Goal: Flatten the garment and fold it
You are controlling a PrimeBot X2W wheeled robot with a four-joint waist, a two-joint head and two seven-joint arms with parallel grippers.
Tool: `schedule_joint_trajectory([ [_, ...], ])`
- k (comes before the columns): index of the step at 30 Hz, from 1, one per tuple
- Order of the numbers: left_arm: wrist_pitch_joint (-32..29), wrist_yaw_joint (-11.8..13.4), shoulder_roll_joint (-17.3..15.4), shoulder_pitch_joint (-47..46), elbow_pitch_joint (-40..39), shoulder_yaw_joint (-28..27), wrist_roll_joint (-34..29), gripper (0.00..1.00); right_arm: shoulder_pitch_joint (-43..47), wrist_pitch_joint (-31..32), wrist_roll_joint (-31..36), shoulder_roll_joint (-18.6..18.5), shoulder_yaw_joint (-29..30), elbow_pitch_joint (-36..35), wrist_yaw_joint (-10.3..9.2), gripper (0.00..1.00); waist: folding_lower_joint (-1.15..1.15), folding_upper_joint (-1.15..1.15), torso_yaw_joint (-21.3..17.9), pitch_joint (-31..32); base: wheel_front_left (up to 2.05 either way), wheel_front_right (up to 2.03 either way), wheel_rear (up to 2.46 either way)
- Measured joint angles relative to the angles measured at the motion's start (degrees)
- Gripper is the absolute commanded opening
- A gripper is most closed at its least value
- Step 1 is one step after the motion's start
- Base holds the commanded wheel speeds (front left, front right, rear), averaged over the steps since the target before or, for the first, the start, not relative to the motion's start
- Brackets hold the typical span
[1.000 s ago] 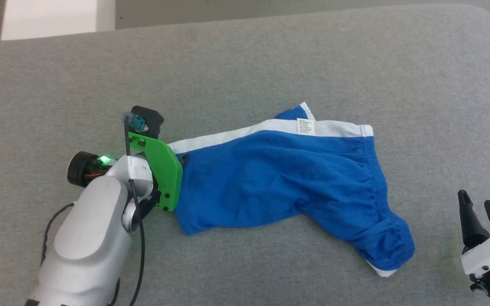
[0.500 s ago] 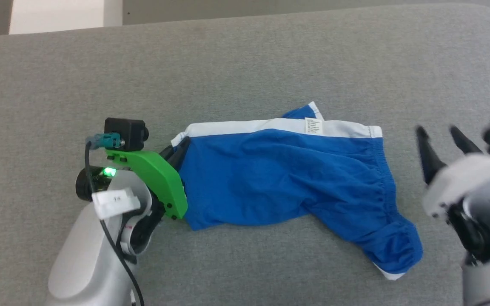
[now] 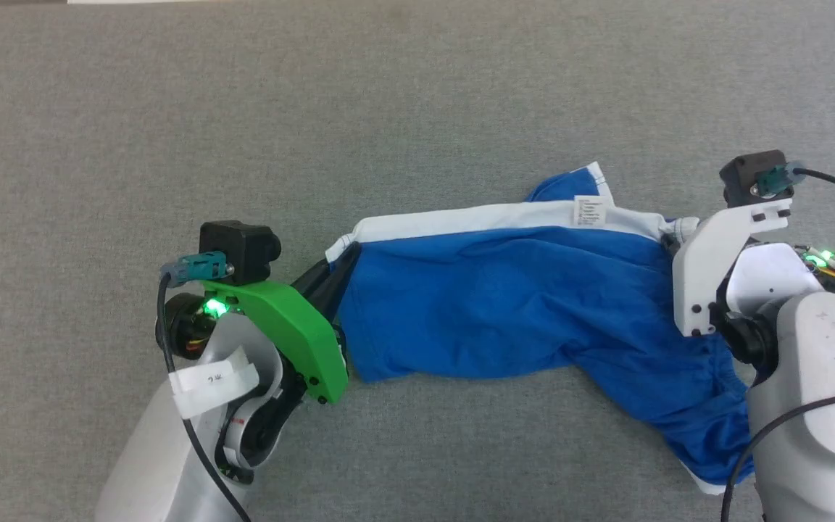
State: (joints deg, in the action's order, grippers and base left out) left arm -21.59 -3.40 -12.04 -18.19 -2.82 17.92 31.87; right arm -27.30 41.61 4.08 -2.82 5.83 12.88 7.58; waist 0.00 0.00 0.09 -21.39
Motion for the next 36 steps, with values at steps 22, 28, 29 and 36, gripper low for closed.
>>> schedule_joint_trajectory([
  [22, 3.1, -2.1, -6.2, -13.2, 3.1, -2.7, -1.8, 0.00, -15.5, 0.7, -15.0, 0.0, -4.8, -0.8, 0.00, 0.00, 0.00, 0.00, 0.2, 3.7, 0.00, 0.00, 0.00],
  [28, 5.3, -3.6, -10.7, -29.3, 12.2, -1.8, -3.7, 0.00, -30.1, -1.2, -19.6, -0.1, -3.1, 5.3, 0.00, 0.00, 0.00, 0.00, 0.6, 3.9, 0.00, 0.00, 0.00],
  [29, 5.9, -3.6, -11.3, -32.3, 13.8, -1.3, -4.4, 0.00, -32.8, -2.2, -19.6, 0.0, -3.0, 6.5, 0.00, 0.00, 0.00, 0.00, 0.7, 3.7, 0.00, 0.00, 0.00],
  [36, 12.8, -3.9, -13.4, -50.0, 24.1, 0.9, -6.3, 0.00, -49.1, -14.1, -19.1, 0.1, -2.6, 15.6, 0.01, 0.00, 0.00, 0.00, 1.5, 1.7, 0.00, 0.00, 0.00],
])
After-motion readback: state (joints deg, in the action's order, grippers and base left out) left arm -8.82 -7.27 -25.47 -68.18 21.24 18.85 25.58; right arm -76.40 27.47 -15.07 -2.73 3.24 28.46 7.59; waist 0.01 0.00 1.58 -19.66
